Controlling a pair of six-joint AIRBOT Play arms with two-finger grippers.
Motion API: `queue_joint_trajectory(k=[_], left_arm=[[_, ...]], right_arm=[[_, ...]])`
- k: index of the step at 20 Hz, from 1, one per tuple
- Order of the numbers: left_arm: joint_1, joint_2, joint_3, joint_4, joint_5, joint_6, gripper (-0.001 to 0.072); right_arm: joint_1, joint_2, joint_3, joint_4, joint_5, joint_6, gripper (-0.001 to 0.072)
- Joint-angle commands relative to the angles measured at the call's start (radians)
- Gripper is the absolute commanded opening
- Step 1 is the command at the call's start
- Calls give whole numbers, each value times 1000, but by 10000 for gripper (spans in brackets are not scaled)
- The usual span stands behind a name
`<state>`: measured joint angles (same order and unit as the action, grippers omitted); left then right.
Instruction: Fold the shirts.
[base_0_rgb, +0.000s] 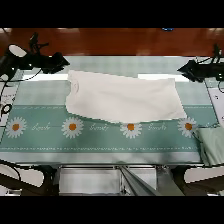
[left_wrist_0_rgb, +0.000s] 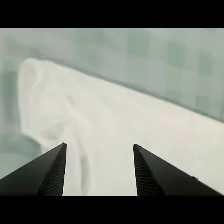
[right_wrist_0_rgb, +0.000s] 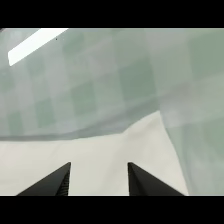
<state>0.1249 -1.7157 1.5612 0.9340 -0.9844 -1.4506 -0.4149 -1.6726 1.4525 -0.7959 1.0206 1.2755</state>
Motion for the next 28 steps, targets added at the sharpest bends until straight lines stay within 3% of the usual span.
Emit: queue_joint_trajectory(k=[1, 2, 4, 7, 9, 11, 21, 22, 23, 24, 28], left_arm=[[109, 24, 21, 143, -334, -33, 508], [155, 64, -33, 163, -378, -28, 507], [216, 182, -238, 136, -320, -34, 507], [242, 363, -618, 19, -189, -18, 507], [241, 406, -771, -88, -141, 48, 507], [230, 399, -847, -258, -123, 154, 507], [-13, 298, -867, -381, 79, 134, 492], [-14, 294, -867, -381, 77, 134, 385], [-13, 294, -866, -382, 67, 160, 84], [-13, 294, -862, -385, 55, 209, 23], [-13, 294, -821, -385, 34, 227, 23]], right_arm=[[-120, 38, 51, -30, 185, 9, 415], [-177, 71, 32, -66, 237, 11, 415], [-279, 160, -104, -107, 250, 19, 414], [-401, 300, -410, -105, 151, -3, 414], [-455, 336, -523, -104, 132, -30, 414], [-475, 336, -563, -105, 154, -54, 414], [-473, 336, -568, -116, 179, -59, 414], [-473, 336, -568, -129, 178, -58, 414], [-473, 335, -568, -148, 176, -58, 414], [-473, 331, -568, -165, 177, -58, 414], [-473, 251, -568, -197, 284, -50, 414]])
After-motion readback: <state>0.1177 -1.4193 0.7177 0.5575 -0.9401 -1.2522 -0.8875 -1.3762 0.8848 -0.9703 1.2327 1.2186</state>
